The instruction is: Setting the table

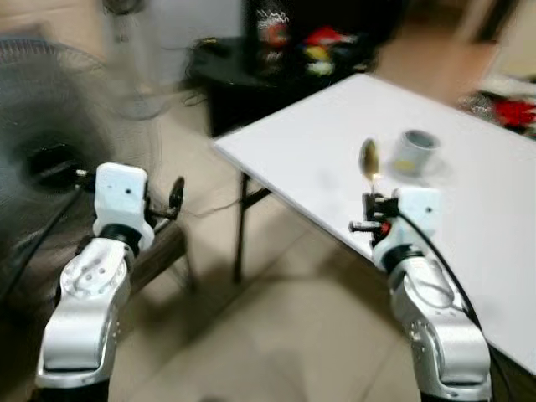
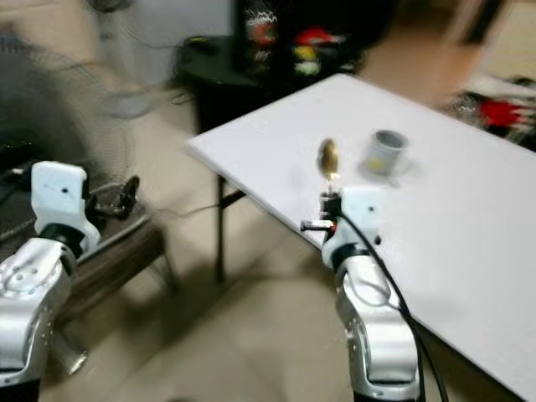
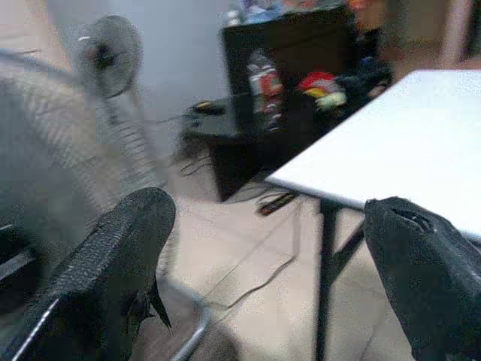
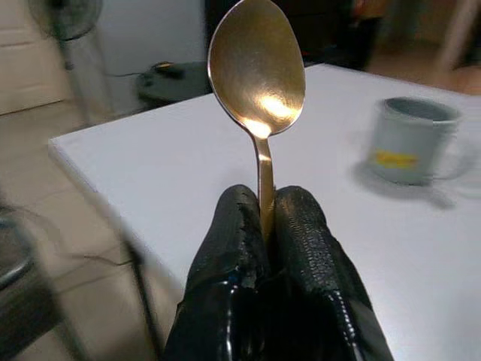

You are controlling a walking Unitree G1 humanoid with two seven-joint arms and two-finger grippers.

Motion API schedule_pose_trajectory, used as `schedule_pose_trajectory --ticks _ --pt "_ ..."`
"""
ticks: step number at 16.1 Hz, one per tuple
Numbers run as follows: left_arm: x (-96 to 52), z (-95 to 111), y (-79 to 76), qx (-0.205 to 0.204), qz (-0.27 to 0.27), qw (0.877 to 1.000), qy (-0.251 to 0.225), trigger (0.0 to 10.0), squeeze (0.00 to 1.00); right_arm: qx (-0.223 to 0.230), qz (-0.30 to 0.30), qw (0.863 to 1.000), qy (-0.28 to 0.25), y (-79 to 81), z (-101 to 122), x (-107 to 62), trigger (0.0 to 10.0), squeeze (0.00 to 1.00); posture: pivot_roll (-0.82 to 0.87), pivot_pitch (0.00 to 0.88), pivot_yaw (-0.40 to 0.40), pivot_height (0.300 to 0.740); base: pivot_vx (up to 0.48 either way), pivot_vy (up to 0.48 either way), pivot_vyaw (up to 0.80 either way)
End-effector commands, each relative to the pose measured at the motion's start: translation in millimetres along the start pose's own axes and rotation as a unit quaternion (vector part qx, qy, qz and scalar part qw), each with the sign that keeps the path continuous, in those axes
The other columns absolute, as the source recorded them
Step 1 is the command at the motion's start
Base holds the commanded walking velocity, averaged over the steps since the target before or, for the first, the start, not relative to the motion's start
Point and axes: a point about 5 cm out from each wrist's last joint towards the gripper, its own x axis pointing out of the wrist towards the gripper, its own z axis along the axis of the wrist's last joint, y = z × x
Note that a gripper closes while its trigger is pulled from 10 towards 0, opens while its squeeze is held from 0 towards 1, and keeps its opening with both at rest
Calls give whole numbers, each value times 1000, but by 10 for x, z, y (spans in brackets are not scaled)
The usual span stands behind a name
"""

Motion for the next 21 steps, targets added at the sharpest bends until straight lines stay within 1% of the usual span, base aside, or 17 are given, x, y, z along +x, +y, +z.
schedule_pose_trajectory --ticks 1,2,3,5,6,7,8,10,11,16,17,18,20,21 --pt "43 55 -94 -2 -21 1000 -12 10000 0 -18 -26 999 -10 -113 40 -7 10000 0 144 0 -13 740 375 0 -800" --pt "57 60 -97 1 -25 1000 -14 10000 0 -34 -32 999 -15 -121 48 6 10000 0 147 0 -13 740 375 0 -800" --pt "68 66 -93 3 -26 1000 -15 10000 0 -35 -37 998 -21 -127 57 16 10000 0 147 0 -13 740 375 0 -800" --pt "78 70 -84 8 -28 999 -16 10000 0 -36 -53 998 0 -161 42 37 10000 0 146 0 -13 740 366 0 -719" --pt "80 69 -82 9 -29 999 -16 10000 0 -30 -41 999 4 -153 37 42 10000 0 145 0 -12 740 360 0 -600" --pt "83 68 -78 10 -30 999 -16 10000 0 -18 -41 999 2 -153 37 36 10000 0 142 0 -9 740 356 0 -556" --pt "87 67 -80 11 -32 999 -16 10000 0 -16 -48 999 -4 -163 44 33 10000 0 142 0 -6 740 356 0 -413" --pt "105 68 -94 14 -37 999 -17 10000 0 -18 -47 999 -10 -173 49 24 10000 0 139 0 -2 740 349 0 0" --pt "117 73 -101 14 -41 999 -19 10000 0 -10 -39 999 -2 -163 39 16 10000 0 136 0 2 740 345 0 0" --pt "162 88 -131 14 -51 998 -23 10000 0 -7 -45 999 5 -160 20 1 10000 0 129 0 9 740 345 0 0" --pt "172 85 -156 14 -54 998 -22 10000 0 -12 -35 999 13 -152 -3 -8 10000 0 129 0 9 740 0 0 0" --pt "173 73 -195 23 -59 998 -16 10000 0 -17 -26 999 22 -142 -33 -24 10000 0 126 0 12 740 0 0 0" --pt "165 68 -203 22 -62 998 -18 10000 0 -19 -18 999 31 -123 -62 -39 10000 0 126 0 13 740 0 0 0" --pt "164 63 -195 21 -61 998 -16 10000 0 -13 -14 999 34 -110 -68 -44 10000 0 127 0 14 740 0 0 0"
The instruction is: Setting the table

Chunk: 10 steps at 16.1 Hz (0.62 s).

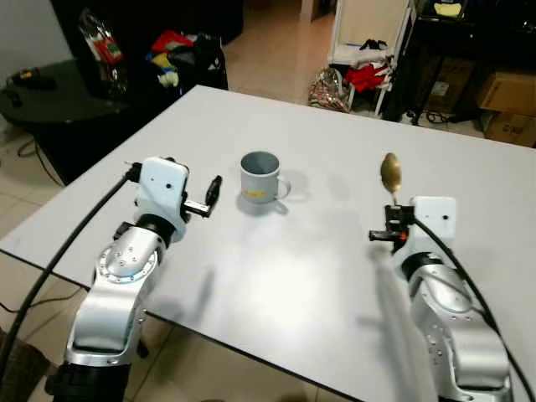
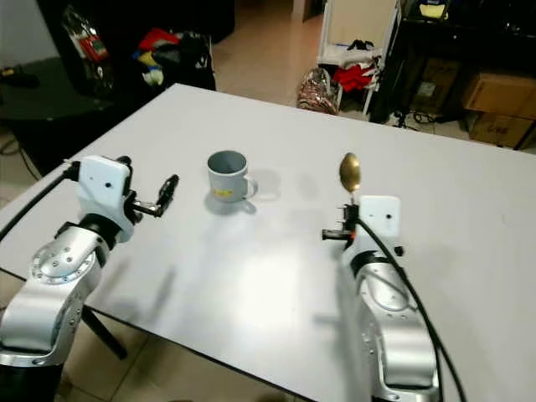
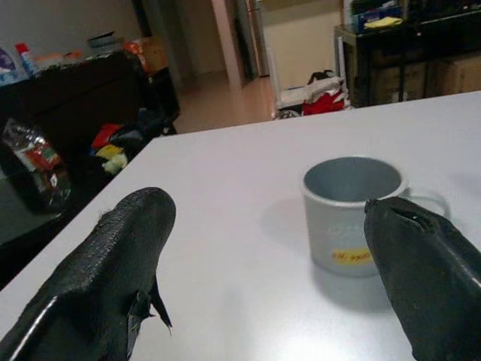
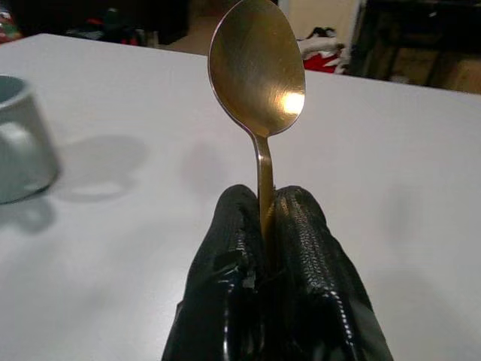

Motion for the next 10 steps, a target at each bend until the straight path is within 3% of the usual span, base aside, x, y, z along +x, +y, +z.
schedule_pose_trajectory --ticks 1,2,7,10 --pt "-9 15 65 5 10 1000 -1 10000 0 7 16 1000 -6 63 50 -17 10000 0 127 0 14 740 0 0 0" --pt "-9 18 79 6 11 1000 -1 10000 0 9 19 1000 -3 77 46 -22 10000 0 127 0 15 740 0 337 0" --pt "-3 21 84 10 10 1000 0 10000 0 12 18 1000 3 79 36 -23 10000 0 129 0 20 740 0 414 -661" --pt "-6 31 82 11 8 1000 0 10000 0 13 17 1000 4 89 33 -18 10000 0 134 0 21 740 0 417 -294"
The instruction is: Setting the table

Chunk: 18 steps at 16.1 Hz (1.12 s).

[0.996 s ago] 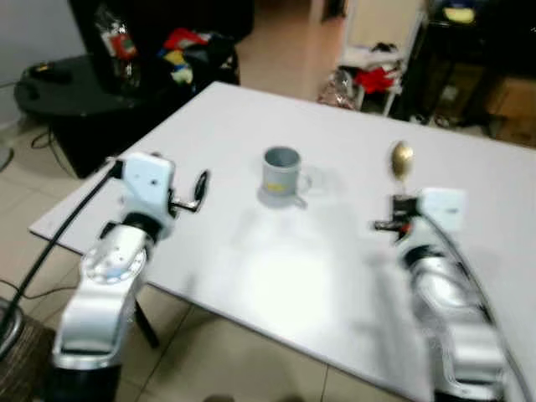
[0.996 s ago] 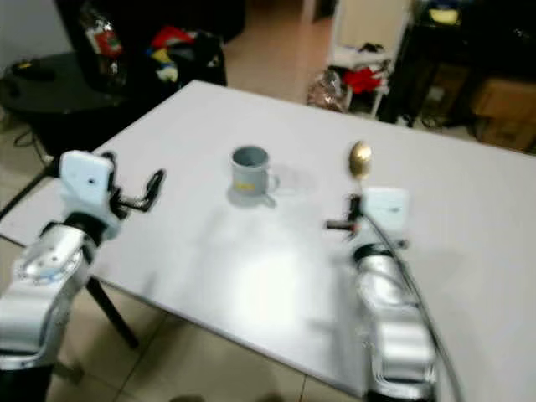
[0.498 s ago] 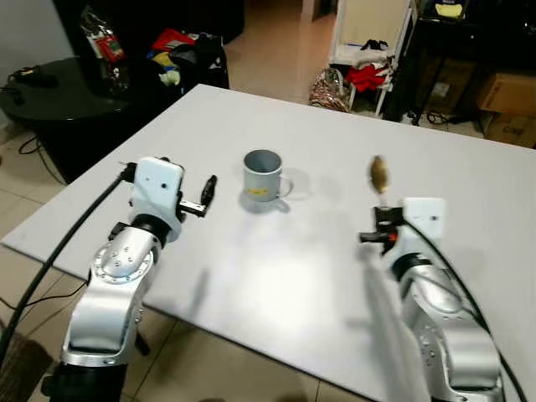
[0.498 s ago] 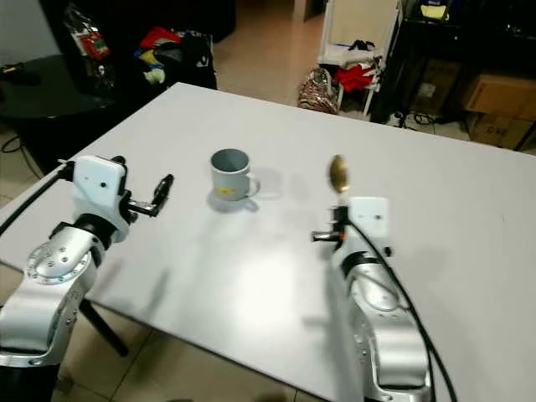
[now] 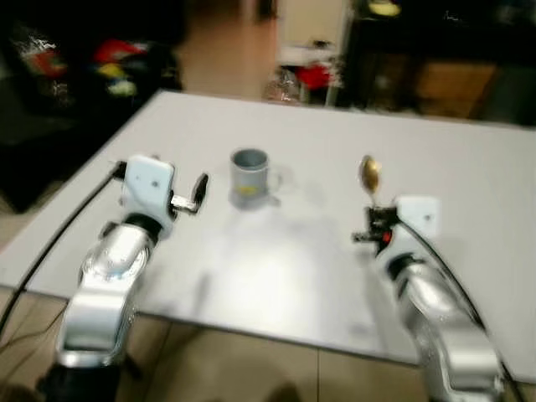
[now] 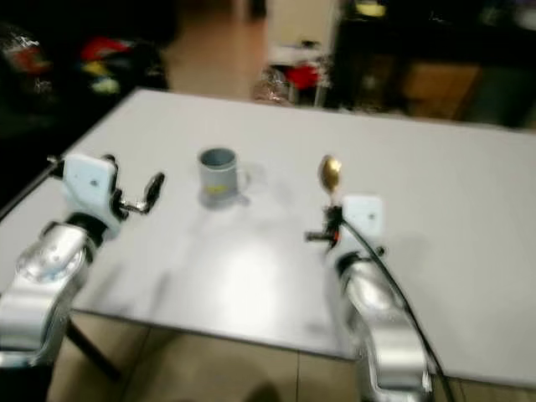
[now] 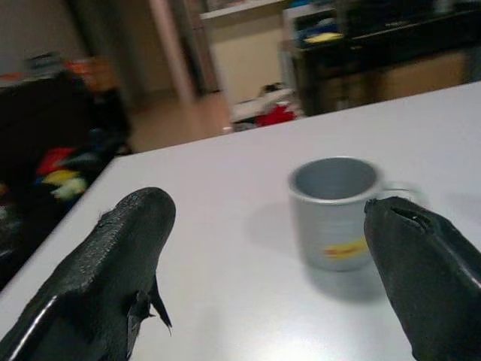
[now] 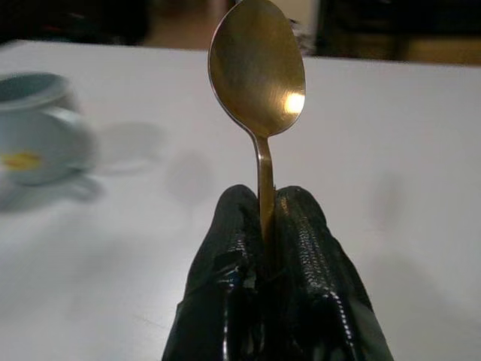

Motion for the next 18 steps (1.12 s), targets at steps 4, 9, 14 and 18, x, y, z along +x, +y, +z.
schedule_pose_trajectory --ticks 4,9,14,18 --pt "3 26 47 9 1 1000 0 10000 0 6 2 1000 -4 41 29 -2 10000 0 133 0 29 740 0 385 0" --pt "11 58 28 20 -7 1000 -8 10000 0 -40 17 999 29 42 -38 44 10000 0 143 0 27 740 0 -192 0" --pt "-52 10 10 31 -35 999 6 10000 0 -96 -13 989 115 -20 -281 180 10000 0 180 0 0 740 0 0 0" --pt "-174 -88 -117 30 -122 992 31 10000 0 -129 -27 980 147 -51 -381 303 10000 0 175 0 -2 740 0 0 0"
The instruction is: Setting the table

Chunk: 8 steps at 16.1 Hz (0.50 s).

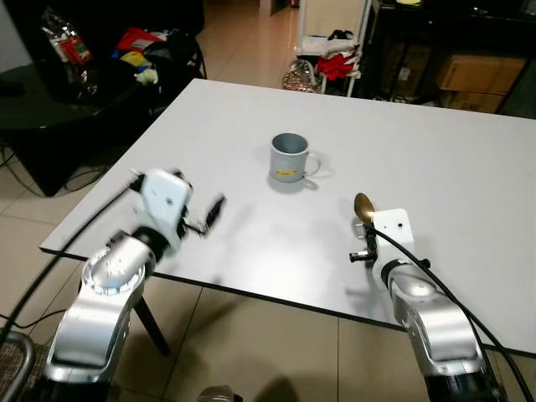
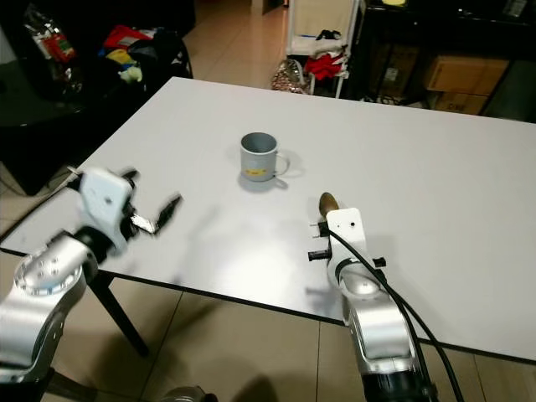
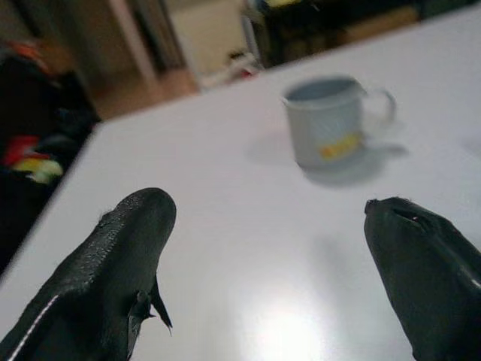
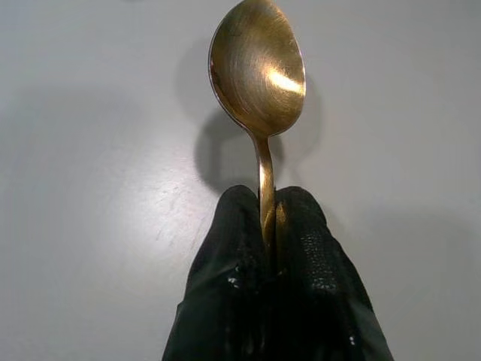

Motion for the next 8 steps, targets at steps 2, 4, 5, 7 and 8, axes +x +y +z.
schedule_pose_trajectory --ticks 2,4,5,7,8 --pt "-46 -5 -127 9 -66 998 8 10000 0 -13 -13 1000 14 4 -44 57 10000 0 178 0 1 740 0 0 0" --pt "-89 -13 -181 -6 -96 995 16 10000 0 -9 -15 1000 18 41 -61 80 10000 0 179 0 5 740 0 0 0" --pt "-109 -15 -199 -8 -109 994 19 10000 0 -9 -15 1000 19 64 -59 97 10000 0 179 0 6 740 0 0 0" --pt "-139 -17 -210 -9 -128 991 25 10000 0 -8 -15 1000 21 119 -54 118 10000 0 184 0 6 740 0 0 0" --pt "-155 -18 -205 -7 -132 991 28 10000 0 -5 -18 1000 24 136 -55 113 10000 0 189 0 3 740 0 0 0"
